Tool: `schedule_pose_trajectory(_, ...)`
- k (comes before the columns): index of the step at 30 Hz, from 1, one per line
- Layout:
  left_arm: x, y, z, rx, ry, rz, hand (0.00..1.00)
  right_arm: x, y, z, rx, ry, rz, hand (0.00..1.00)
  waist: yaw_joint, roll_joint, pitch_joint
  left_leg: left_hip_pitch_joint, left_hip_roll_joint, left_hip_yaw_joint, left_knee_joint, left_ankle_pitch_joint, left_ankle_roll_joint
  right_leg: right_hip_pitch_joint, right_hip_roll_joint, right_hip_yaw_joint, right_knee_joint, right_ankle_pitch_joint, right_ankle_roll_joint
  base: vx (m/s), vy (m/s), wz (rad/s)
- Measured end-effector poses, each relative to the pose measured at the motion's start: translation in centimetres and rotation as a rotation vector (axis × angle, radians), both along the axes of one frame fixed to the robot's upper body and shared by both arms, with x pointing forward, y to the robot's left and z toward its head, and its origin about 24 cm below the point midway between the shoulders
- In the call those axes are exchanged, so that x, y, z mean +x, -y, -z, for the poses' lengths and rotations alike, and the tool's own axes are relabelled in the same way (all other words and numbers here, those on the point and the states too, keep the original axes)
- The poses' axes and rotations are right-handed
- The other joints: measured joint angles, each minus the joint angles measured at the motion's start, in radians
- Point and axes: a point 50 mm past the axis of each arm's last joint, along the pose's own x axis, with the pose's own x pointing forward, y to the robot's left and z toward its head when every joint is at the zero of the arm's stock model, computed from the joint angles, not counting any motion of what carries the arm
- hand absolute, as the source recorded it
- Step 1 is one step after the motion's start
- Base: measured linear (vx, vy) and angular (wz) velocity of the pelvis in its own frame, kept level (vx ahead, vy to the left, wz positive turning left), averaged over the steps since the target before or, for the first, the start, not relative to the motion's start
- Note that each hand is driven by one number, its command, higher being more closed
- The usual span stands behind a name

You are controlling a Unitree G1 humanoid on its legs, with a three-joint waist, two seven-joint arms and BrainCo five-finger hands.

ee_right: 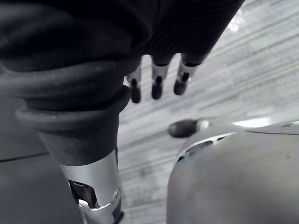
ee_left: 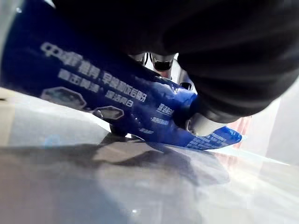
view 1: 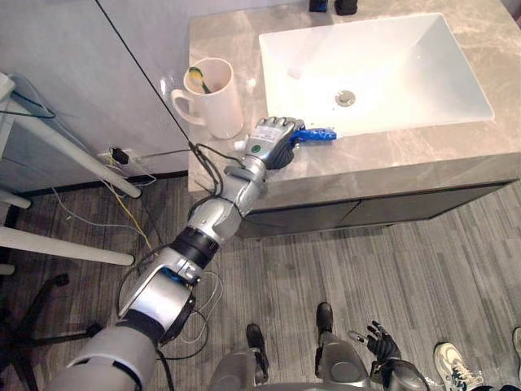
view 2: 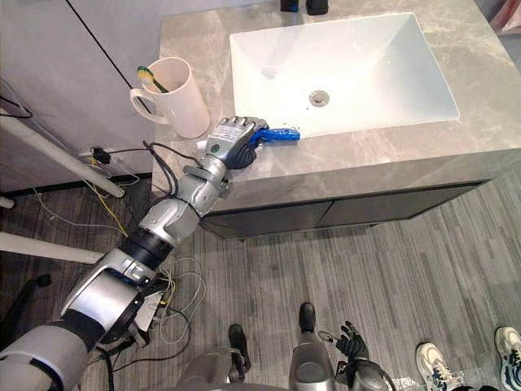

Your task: Organize washtable

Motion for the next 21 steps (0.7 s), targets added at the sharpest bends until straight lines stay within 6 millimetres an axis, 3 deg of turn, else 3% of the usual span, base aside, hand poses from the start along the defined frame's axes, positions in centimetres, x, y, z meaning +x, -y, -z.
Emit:
schedule_pose_trajectory(5, -1.1, -1.1, 1.0, -0.031, 0.052, -0.025, 1.0, 0.0, -0.1, -0.4, -0.003, 0.036, -0.008, 0.0, 0.006, 0.002, 0.0, 0.012, 0.011, -0.03, 0.0, 0.0, -0.006, 0.012, 0.004, -0.014, 0.026, -0.027, -0.005, 0.02, -0.036, 0.11)
schedule_pose_trajectory(7, -1.6, -2.7, 2.0, -0.042, 0.054, -0.079, 1.0, 0.6, -0.6, -1.2, 0.0, 0.099, -0.035, 0.0, 0.006, 0.002, -0.001, 0.036, 0.013, -0.03, -0.002, 0.0, -0.006, 0.027, 0.006, -0.008, 0.031, -0.03, -0.005, 0.01, -0.018, -0.1)
schedule_pose_trajectory(13, -2.4, -4.5, 3.1, -0.041, 0.035, -0.123, 1.0, 1.0, -2.6, -3.1, 0.136, 0.243, -0.087, 0.0, 0.015, 0.001, -0.015, 0.048, 0.009, -0.033, -0.004, -0.002, -0.009, 0.039, 0.001, -0.003, 0.031, -0.03, -0.004, -0.02, 0.0, 0.0)
schedule_pose_trajectory(17, -2.9, -6.4, 2.7, -0.089, 0.053, -0.172, 1.0, 0.7, -3.6, -5.3, 0.289, 0.382, -0.093, 0.0, 0.037, -0.026, -0.066, 0.049, 0.007, -0.036, -0.005, 0.001, -0.013, 0.04, 0.0, -0.003, 0.031, -0.029, -0.003, -0.03, 0.001, 0.0)
schedule_pose_trajectory(19, -3.8, -5.8, 2.0, -0.149, 0.091, -0.143, 1.0, 1.1, -3.7, -6.3, 0.327, 0.443, -0.088, 0.0, 0.037, -0.043, -0.079, 0.053, 0.006, -0.043, -0.005, 0.006, -0.021, 0.045, 0.0, -0.003, 0.031, -0.029, -0.003, -0.03, -0.021, 0.06)
schedule_pose_trajectory(21, -5.8, -2.1, 1.1, -0.231, 0.14, 0.012, 1.0, 2.4, -3.7, -8.6, 0.379, 0.573, -0.099, 0.0, 0.059, -0.063, -0.106, 0.063, 0.005, -0.048, -0.012, 0.006, -0.021, 0.054, 0.0, -0.004, 0.029, -0.029, -0.003, -0.04, -0.008, 0.06)
